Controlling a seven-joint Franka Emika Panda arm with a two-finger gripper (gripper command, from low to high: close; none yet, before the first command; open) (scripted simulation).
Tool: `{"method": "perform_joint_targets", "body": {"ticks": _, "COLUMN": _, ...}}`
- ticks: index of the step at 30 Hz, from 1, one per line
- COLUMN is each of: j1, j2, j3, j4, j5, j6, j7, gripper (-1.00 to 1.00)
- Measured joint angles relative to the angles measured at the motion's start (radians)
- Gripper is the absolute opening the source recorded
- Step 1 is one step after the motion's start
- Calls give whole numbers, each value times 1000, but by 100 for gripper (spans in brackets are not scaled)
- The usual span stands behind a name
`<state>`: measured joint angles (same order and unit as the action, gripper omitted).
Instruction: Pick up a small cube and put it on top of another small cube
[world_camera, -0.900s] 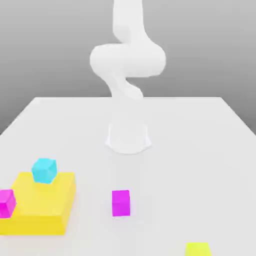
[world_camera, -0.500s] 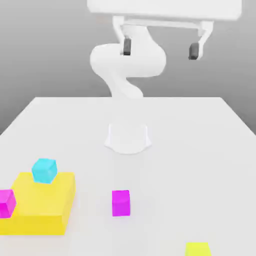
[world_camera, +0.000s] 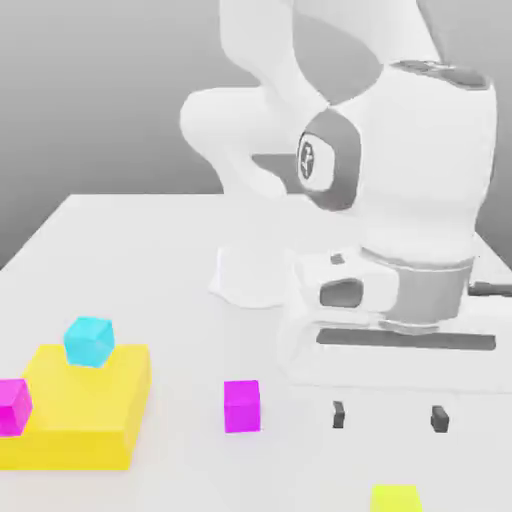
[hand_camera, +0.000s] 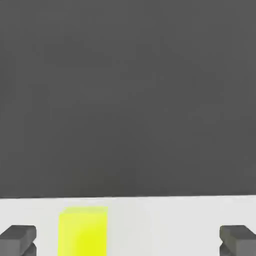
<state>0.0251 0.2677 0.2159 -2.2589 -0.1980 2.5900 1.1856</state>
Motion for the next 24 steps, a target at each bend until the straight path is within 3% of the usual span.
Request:
{"method": "perform_joint_targets", "body": {"ticks": 7, "j1": 54, "j2": 247, "j3": -31, "j4": 33, "j5": -28, "j6": 136, "j7": 51, "gripper": 0}}
{"method": "perform_joint_targets", "body": {"ticks": 8, "j1": 60, "j2": 272, "j3": -39, "j4": 38, "j5": -38, "j6": 154, "j7": 58, "gripper": -100}}
{"method": "perform_joint_targets", "body": {"ticks": 14, "j1": 64, "j2": 284, "j3": -43, "j4": 41, "j5": -42, "j6": 164, "j7": 62, "gripper": -100}}
{"method": "perform_joint_targets", "body": {"ticks": 19, "j1": 29, "j2": 148, "j3": 1, "j4": 9, "j5": 12, "j6": 61, "j7": 22, "gripper": -100}}
{"method": "perform_joint_targets", "body": {"ticks": 24, "j1": -87, "j2": 55, "j3": -95, "j4": -9, "j5": 52, "j6": -20, "j7": 17, "gripper": -100}}
